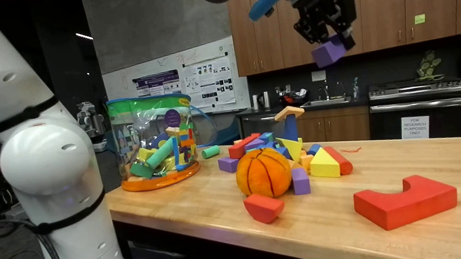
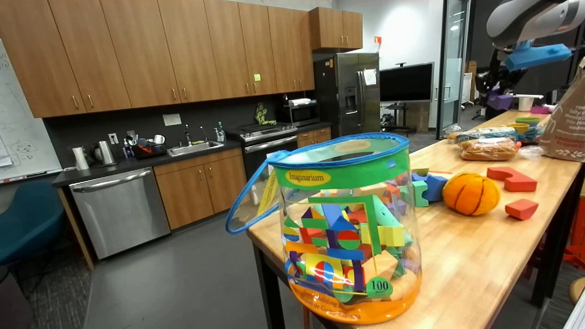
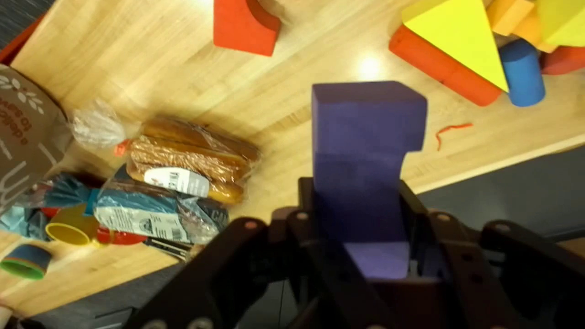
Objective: Put one purple block in the bag on the left.
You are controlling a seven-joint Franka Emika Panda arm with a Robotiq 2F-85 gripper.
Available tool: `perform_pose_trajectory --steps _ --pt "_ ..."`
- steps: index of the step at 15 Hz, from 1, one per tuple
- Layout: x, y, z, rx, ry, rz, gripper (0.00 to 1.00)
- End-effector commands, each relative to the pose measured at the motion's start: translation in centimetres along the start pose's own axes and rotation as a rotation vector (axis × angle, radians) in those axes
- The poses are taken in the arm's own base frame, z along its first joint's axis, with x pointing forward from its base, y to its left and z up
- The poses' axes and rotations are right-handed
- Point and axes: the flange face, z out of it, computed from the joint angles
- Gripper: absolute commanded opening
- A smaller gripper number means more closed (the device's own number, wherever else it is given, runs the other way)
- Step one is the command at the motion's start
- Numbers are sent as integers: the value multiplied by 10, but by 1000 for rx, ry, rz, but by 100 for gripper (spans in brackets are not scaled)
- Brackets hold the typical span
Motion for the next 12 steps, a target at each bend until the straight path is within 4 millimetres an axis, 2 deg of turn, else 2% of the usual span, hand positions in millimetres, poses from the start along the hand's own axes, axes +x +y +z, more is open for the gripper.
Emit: perform_pose_trajectory --steps 1,5,8,12 --pt "-20 -60 -62 -13 71 -62 17" --pt "-41 -151 -107 -44 126 -155 17" --pt "-62 -219 -133 -78 170 -247 17" --pt "-86 -299 -166 -115 232 -374 17"
